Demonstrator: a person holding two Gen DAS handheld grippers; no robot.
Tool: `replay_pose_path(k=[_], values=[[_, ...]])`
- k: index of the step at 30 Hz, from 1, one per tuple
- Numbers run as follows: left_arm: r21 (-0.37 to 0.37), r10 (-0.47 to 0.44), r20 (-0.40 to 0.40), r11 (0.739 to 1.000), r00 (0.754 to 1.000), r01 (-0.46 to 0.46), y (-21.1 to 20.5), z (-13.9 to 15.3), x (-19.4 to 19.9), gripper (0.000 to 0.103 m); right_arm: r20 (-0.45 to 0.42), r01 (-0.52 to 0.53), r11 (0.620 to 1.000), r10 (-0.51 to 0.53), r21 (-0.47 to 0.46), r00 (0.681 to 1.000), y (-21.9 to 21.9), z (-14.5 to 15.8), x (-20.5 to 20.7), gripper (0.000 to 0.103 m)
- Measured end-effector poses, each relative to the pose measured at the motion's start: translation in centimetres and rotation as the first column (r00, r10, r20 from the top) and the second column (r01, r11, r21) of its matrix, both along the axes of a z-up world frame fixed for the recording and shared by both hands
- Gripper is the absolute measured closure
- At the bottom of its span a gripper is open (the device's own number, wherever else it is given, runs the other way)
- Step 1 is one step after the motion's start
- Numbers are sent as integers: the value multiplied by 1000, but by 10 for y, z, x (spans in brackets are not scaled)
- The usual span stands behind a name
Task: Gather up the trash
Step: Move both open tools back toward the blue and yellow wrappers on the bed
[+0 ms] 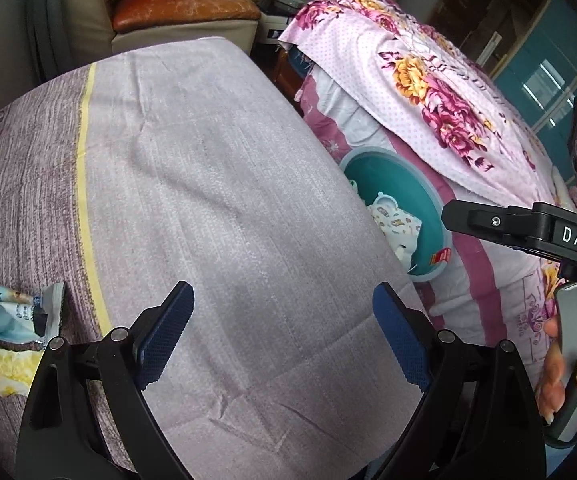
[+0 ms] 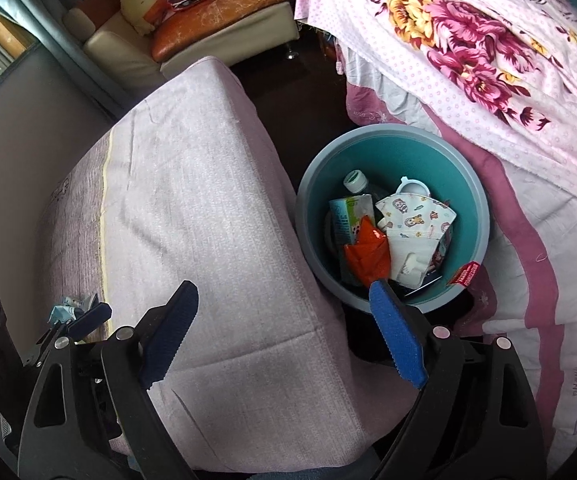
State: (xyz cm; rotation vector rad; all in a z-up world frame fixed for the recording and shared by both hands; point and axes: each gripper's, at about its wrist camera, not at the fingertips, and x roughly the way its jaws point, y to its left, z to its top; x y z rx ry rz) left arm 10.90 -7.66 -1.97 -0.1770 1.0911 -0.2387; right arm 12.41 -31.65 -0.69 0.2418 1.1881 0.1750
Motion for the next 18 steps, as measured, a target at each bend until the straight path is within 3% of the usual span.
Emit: replay_pose_path(k=[12,18], values=[[-13,129,-9,992,992,-129,72,2,-39,12,-26,-153,988,153,2,988,77,5,-13,20],[-14,243,-23,970,970,-243,126,-2,-67,12,-40,-243,970,243,-6,969,118,2,-20,20]])
